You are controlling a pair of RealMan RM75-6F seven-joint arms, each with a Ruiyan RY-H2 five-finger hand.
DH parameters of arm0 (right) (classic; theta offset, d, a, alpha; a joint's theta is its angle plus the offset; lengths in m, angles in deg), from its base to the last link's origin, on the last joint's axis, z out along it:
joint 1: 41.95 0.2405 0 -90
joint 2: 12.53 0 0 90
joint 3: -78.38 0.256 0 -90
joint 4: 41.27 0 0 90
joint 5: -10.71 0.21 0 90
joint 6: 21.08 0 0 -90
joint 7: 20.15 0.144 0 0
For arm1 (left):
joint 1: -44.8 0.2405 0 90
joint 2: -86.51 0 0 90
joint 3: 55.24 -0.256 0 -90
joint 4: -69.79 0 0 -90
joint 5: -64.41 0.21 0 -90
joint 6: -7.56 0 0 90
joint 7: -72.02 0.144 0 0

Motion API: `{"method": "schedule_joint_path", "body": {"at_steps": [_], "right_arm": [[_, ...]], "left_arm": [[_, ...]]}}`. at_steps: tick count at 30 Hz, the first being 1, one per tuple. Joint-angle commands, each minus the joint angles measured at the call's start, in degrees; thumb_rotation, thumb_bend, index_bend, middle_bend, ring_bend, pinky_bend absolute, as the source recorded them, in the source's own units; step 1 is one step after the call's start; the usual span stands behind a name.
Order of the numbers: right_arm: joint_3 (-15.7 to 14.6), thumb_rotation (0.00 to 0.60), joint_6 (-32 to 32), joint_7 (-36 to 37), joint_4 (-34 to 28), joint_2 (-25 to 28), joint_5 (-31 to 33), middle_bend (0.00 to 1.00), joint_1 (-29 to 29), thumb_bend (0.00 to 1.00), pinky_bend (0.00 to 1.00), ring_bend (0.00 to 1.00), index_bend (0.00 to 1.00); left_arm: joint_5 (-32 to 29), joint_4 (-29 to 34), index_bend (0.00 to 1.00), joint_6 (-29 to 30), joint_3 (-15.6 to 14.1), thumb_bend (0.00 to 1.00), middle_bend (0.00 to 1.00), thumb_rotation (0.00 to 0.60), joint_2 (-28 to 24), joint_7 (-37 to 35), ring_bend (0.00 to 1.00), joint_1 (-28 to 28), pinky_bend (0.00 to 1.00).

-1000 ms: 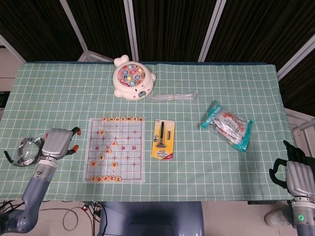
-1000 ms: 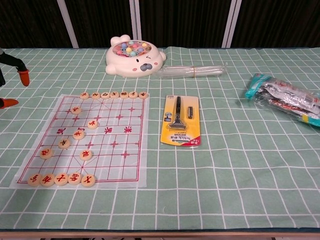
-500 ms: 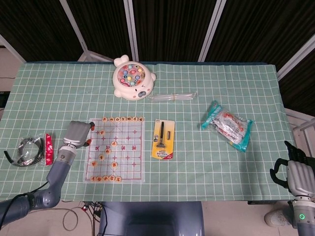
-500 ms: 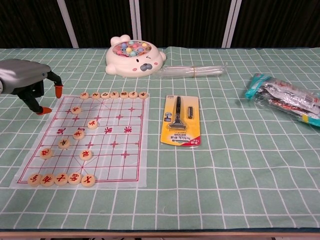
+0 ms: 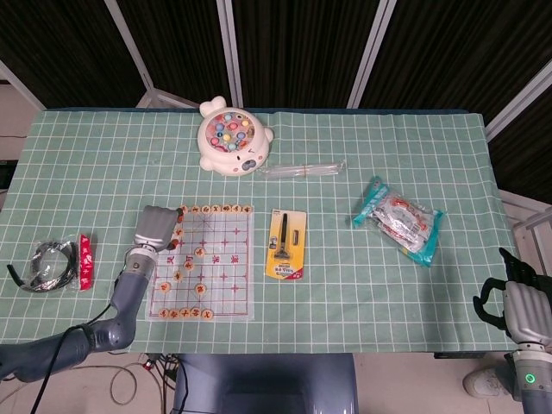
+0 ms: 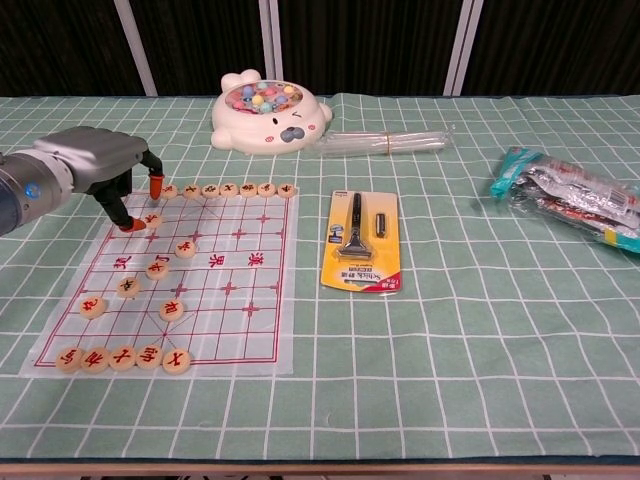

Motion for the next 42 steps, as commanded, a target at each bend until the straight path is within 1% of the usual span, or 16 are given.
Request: {"method": "schedule_joint_path", "body": {"at_steps": [1, 9, 20, 35, 42], "right_arm": [[0.04, 0.6, 0.08, 0.12, -0.07, 0.01, 0.11, 0.0, 0.03, 0.42, 0.0, 0.0, 0.0], [0.06, 0.6, 0.06, 0.31, -0.04, 0.02, 0.13, 0.0, 0.06, 0.42, 0.0, 0.0, 0.0], [0.08, 0.6, 0.17, 0.41, -0.24, 0.02, 0.36, 0.0, 0.12, 0.42, 0.0, 0.0, 0.0], [0.07, 0.6, 0.4, 0.61, -0.39, 0.14, 0.74, 0.0, 0.15, 0.42, 0.0, 0.0, 0.0], [0.08, 0.6, 0.58, 0.62, -0.62, 0.2, 1.1, 0.0, 0.16, 0.42, 0.0, 0.0, 0.0]], "left_arm": [[-0.27, -0.81, 0.46, -0.42, -0.08, 0.19, 1.0, 0.6, 0.75, -0.52, 1.0, -0.51, 1.0], [-1.18, -3.25, 0.47, -0.19, -0.64, 0.19, 1.0, 0.6, 2.27, -0.8, 1.0, -1.12, 1.0], [-1.28, -4.42, 0.48, -0.15, -1.31, 0.19, 1.0, 0.6, 2.84, -1.69, 1.0, -1.47, 1.0], [-1.68, -5.26, 0.49, -0.11, -1.86, 0.25, 1.0, 0.6, 3.12, -2.59, 1.0, -1.66, 1.0], [-2.08, -5.82, 0.49, -0.5, -1.97, 0.25, 1.0, 0.6, 3.55, -3.17, 1.0, -1.76, 1.0]]}}
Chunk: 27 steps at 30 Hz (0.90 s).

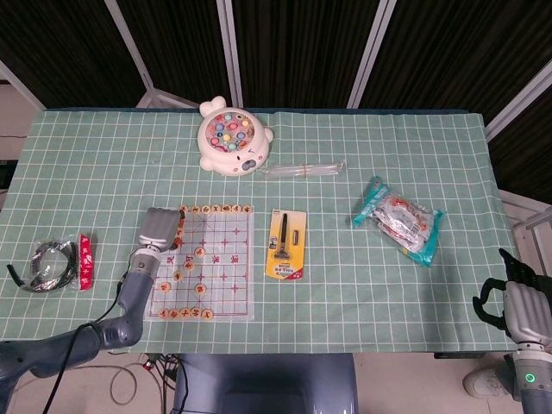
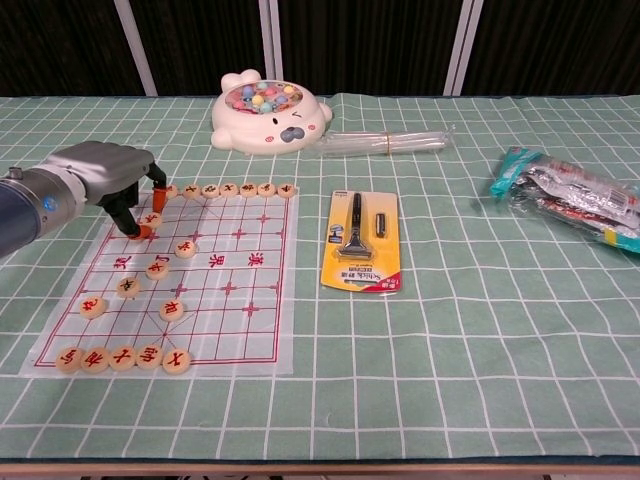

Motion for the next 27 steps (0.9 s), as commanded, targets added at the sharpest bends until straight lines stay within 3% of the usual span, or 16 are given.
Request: {"method": "schedule_joint_path", "body": {"at_steps": [1, 7, 16, 27], "right_arm": [[0.03, 0.6, 0.07, 0.2, -0.16, 0.02, 0.19, 0.0, -0.03, 0.42, 0.0, 0.0, 0.0], [0.23, 0.6, -0.08, 0.73, -0.3, 0.04, 0.45, 0.0, -0.13, 0.42, 0.0, 0.0, 0.0], [0.13, 0.6, -0.32, 0.39, -0.4, -0.1, 0.36, 0.0, -0.18, 0.42, 0.0, 0.0, 0.0], [0.23, 0.6, -0.24, 0.77, -0.59, 0.05, 0.62, 0.0, -0.21, 0.42, 0.0, 0.0, 0.0]], "left_arm": [[-0.14, -0.24, 0.49, -0.16, -0.02, 0.26, 1.0, 0.6, 0.26, -0.21, 1.0, -0.09, 1.0], [0.11, -0.3, 0.51, -0.12, -0.27, 0.31, 1.0, 0.6, 0.35, -0.68, 1.0, -0.08, 1.0], [2.51, 3.31, 0.51, 1.72, 0.88, 0.31, 1.0, 0.6, -1.6, -2.91, 1.0, -0.21, 1.0], [0.27, 4.17, 0.51, 1.4, 1.02, 0.31, 1.0, 0.6, -1.46, -1.1, 1.0, -1.35, 1.0]]}}
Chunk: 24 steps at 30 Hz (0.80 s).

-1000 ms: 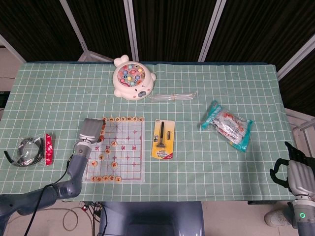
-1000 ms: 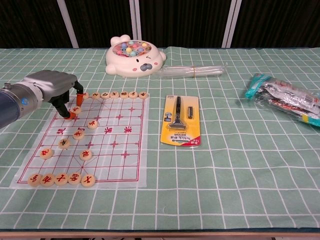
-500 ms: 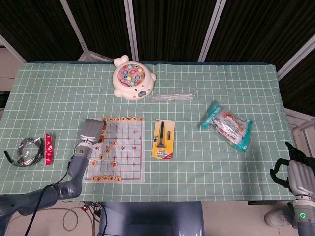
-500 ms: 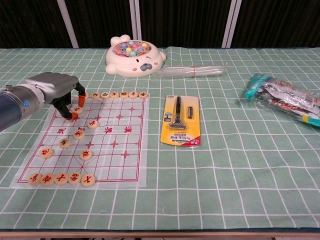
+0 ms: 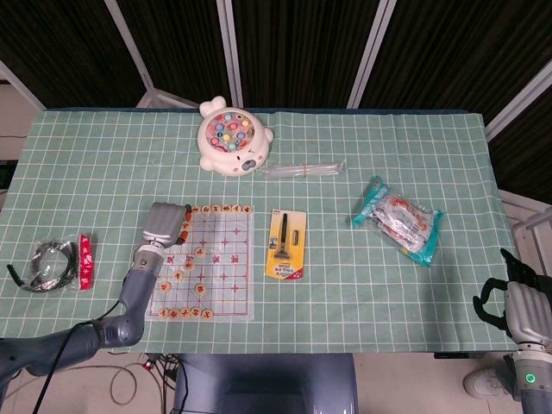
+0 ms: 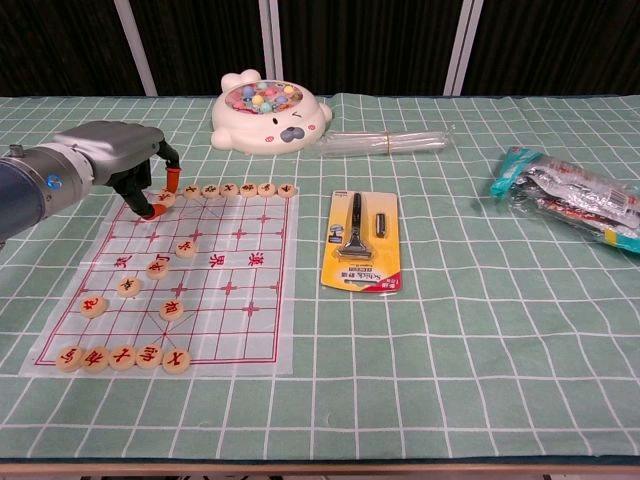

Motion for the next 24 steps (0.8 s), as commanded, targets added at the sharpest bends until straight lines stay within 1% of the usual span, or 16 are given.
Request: {"method": "schedule_joint_path", "body": {"at_steps": [1, 14, 24], "right_arm": [[0.03, 0.6, 0.03, 0.08, -0.04, 0.03, 0.09, 0.0, 0.0, 0.42, 0.0, 0.0, 0.0], [0.03, 0.6, 0.33, 0.28, -0.26, 0.19, 0.43, 0.0, 0.02, 0.42, 0.0, 0.0, 0.0], [0.01, 0.6, 0.36, 0.26, -0.33, 0.22, 0.48, 0.0, 0.04, 0.42, 0.0, 0.0, 0.0]], "left_arm": [[-0.54, -0.7, 0.51, -0.32, -0.33, 0.31, 1.0, 0.6, 0.65, 0.55, 1.0, -0.38, 1.0], [-1.37, -3.45, 0.51, -0.72, -1.06, 0.31, 1.0, 0.6, 2.49, 0.51, 1.0, -0.87, 1.0], [-0.77, -4.04, 0.5, -0.87, -1.1, 0.31, 1.0, 0.6, 3.28, -0.38, 1.0, -1.2, 1.0]]}}
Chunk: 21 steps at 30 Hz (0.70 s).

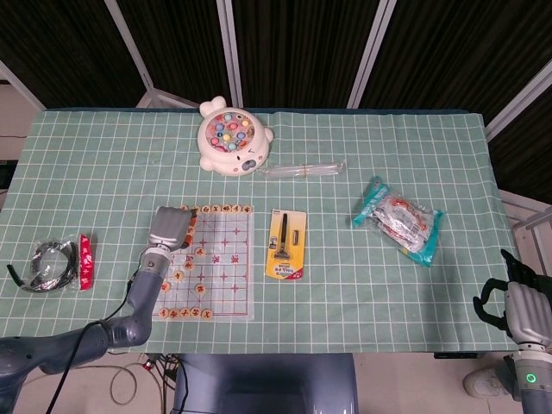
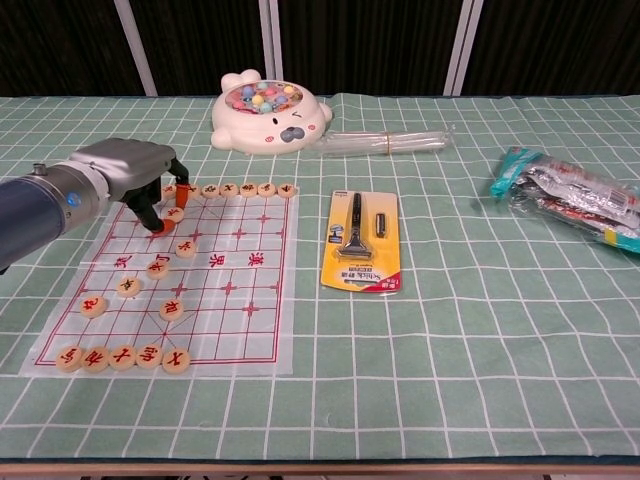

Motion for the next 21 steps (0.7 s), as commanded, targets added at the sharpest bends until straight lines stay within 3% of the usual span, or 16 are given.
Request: {"method": "schedule_joint_path", "body": {"at_steps": [1, 14, 21], "right_arm": [[0.0, 0.6, 0.08, 0.06, -0.03, 0.01, 0.06, 0.0, 0.02, 0.42, 0.0, 0.0, 0.0], [-0.02, 0.6, 0.15, 0.33, -0.24, 0.14, 0.13, 0.0, -0.03, 0.42, 0.0, 0.0, 0.0], [-0.06, 0.6, 0.0, 0.11, -0.24, 0.13, 0.04, 0.0, -0.04, 0.42, 0.0, 0.0, 0.0]], "left_arm": [[0.13, -0.08, 0.5, 0.01, 0.0, 0.31, 1.0, 0.6, 0.18, -0.17, 1.0, -0.06, 1.0], [-0.06, -0.56, 0.47, -0.19, -0.31, 0.29, 1.0, 0.6, 0.35, 0.07, 1.0, -0.14, 1.0], [0.67, -0.42, 0.38, 0.35, -0.41, 0.24, 1.0, 0.6, 0.27, -0.26, 1.0, -0.04, 1.0]]}}
